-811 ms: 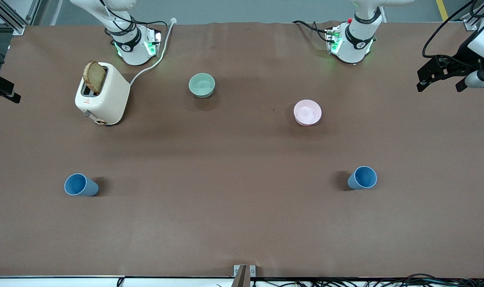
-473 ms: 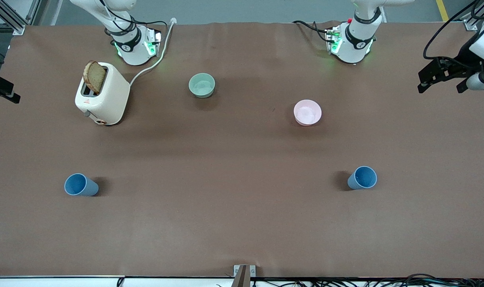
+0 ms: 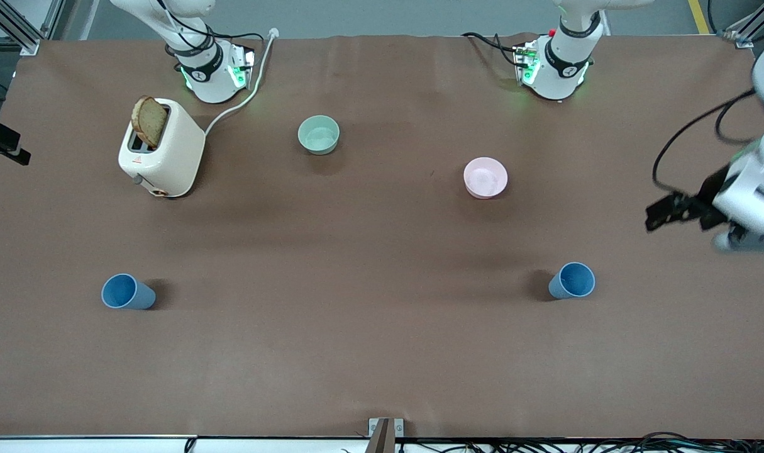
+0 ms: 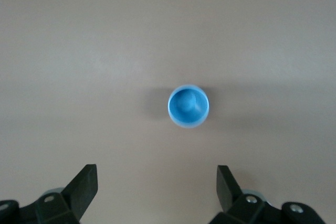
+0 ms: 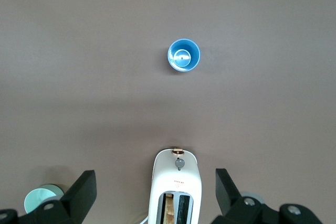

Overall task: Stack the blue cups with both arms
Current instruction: 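Reach the left gripper to one blue cup while the right gripper reaches the other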

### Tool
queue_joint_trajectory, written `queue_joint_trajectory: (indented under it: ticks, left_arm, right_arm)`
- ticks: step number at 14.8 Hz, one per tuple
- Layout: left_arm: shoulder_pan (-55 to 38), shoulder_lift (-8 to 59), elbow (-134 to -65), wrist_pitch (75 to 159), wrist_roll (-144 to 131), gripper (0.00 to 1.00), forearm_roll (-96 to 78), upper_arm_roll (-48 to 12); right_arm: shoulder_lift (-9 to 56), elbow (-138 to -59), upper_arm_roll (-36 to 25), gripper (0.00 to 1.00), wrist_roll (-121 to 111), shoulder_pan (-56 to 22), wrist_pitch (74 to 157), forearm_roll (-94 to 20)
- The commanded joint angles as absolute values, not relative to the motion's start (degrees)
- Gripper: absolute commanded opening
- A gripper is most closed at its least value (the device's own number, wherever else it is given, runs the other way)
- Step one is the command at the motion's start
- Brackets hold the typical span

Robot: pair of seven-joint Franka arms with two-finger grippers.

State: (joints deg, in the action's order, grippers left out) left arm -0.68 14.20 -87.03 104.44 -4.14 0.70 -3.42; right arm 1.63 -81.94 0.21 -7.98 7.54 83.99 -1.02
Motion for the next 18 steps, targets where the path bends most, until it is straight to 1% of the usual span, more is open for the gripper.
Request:
queue_joint_trajectory:
  ticks: [1,4,8,9,13,16,17,18]
  left_arm:
    - [-0.8,19.5,-90.1,112.7,-3.3,1.00,1.0,-3.4]
    - [-0.8,24.4,-94.6,121.3,-3.3,1.00,1.0,-3.5]
    - [-0.6,27.1,-101.8,131.8,-3.3,0.99,1.0,-3.5]
    - [-0.6,27.2,-103.2,132.5,-3.3,0.92,0.9,-3.5]
    - [-0.7,27.2,-105.6,132.6,-3.2,0.54,1.0,-3.5]
    - [-0.8,27.9,-105.6,132.6,-3.3,0.20,1.0,-3.5]
    - [-0.8,28.0,-105.4,132.6,-3.3,0.11,0.9,-3.5]
    - [-1.0,28.0,-105.1,132.6,-3.3,0.08,0.9,-3.5]
  right_arm:
    - [2.4,-81.6,0.6,1.00,-8.3,8.3,84.7,-1.3]
    - [4.0,-81.8,0.6,1.00,-8.5,10.4,85.0,-1.3]
    - [11.0,-81.9,0.5,1.00,-8.6,12.7,91.0,-1.2]
    - [12.6,-81.8,0.5,1.00,-8.7,13.0,92.6,-1.2]
    - [19.8,-81.8,0.6,1.00,-9.1,14.1,100.0,-1.1]
    - [25.0,-81.8,0.6,1.00,-11.2,14.7,106.0,-1.2]
    - [27.1,-81.8,0.6,1.00,-11.2,14.8,108.2,-1.2]
    - [28.6,-81.9,0.6,1.00,-11.3,14.8,109.0,-1.2]
